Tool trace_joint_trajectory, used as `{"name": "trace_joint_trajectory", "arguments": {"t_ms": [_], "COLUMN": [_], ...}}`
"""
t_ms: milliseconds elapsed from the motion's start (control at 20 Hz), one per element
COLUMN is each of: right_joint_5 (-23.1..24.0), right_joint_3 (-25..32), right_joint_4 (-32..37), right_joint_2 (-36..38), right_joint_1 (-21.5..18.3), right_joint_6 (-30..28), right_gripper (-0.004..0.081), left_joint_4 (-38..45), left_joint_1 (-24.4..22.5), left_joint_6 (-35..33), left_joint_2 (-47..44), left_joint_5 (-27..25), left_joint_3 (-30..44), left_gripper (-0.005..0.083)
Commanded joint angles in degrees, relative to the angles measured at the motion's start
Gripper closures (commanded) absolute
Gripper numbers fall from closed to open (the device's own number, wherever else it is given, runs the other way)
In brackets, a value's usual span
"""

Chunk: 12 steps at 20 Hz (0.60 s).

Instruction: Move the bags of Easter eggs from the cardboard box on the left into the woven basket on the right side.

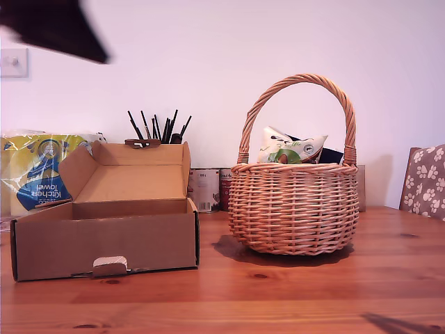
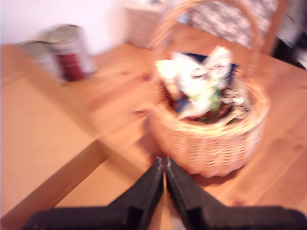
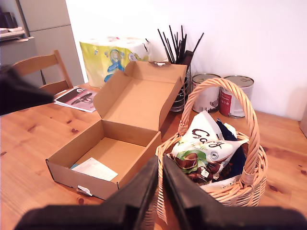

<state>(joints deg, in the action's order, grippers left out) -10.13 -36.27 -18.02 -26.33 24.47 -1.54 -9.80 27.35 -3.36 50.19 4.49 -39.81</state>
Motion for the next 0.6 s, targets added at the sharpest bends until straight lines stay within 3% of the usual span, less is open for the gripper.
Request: {"name": "trace_joint_trajectory", "arguments": {"t_ms": [0, 200, 550], "right_joint_5": [-0.26, 0.04, 0.04], "right_joint_3": [-0.17, -0.17, -0.17], "right_joint_4": [0.59, -1.25, -8.48], "right_joint_2": [-0.13, -0.15, -0.15], "right_joint_1": [0.26, 0.26, 0.26], "right_joint_6": [0.02, 0.0, 0.0], "right_gripper": [0.078, 0.078, 0.078], "left_joint_4": [-1.07, -6.47, -8.81], "left_joint_1": [-0.13, -0.39, -0.39], "left_joint_6": [0.37, 0.33, 0.33], "left_joint_2": [-5.51, -15.1, -16.66], "left_joint_5": [-1.11, -2.86, -2.84], "left_joint_3": [2.23, 2.82, 2.82], "left_gripper": [0.0793, 0.0793, 0.0792]}}
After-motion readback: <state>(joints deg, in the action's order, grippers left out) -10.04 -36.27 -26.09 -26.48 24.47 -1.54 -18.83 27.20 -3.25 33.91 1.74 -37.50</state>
